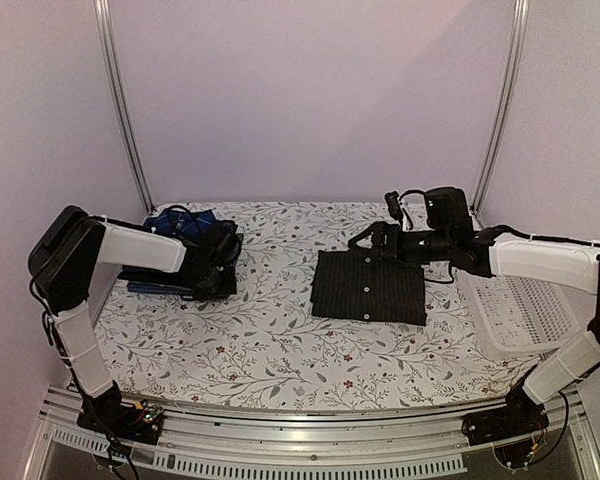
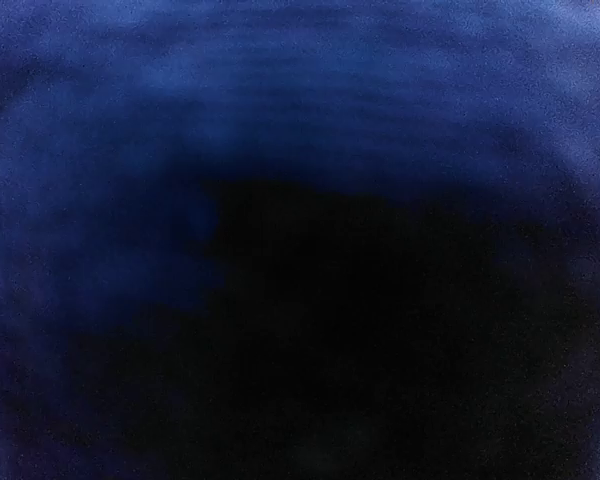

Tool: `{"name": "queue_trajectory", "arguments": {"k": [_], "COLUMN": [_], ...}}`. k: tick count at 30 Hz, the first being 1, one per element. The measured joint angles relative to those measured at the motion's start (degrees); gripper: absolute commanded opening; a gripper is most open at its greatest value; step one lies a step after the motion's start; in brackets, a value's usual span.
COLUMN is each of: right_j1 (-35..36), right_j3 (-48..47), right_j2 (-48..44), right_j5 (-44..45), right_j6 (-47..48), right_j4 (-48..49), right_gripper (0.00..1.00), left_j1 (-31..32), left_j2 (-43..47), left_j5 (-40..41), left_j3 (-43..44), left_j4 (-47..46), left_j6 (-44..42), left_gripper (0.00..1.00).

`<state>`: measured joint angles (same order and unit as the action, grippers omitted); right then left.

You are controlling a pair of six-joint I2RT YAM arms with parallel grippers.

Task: Fold and stack the long sleeve shirts
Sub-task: Move the square-folded shirt to the center of the board.

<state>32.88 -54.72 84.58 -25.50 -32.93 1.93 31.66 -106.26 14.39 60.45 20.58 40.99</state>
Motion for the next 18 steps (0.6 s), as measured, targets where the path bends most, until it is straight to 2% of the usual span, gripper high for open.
{"name": "queue_trajectory", "arguments": {"k": [10,18], "right_j1": [0.87,0.87], "right_j3": [4.96,7.89], "right_j2": [-2.34,-4.15], "right_j5": [4.09,7.04], "right_j6": [-0.81,-0.92], "right_j4": [-0.61,-1.49], "right_gripper": [0.99,0.99], "left_j1": [9.86,13.27], "left_j2": [3.61,3.61], "left_j5": [-2.45,-3.63], "left_j3": [-3.52,-3.5], "left_j4": [1.14,1.18], "left_j6": [6.88,9.46], "left_gripper": [0.0,0.0]}}
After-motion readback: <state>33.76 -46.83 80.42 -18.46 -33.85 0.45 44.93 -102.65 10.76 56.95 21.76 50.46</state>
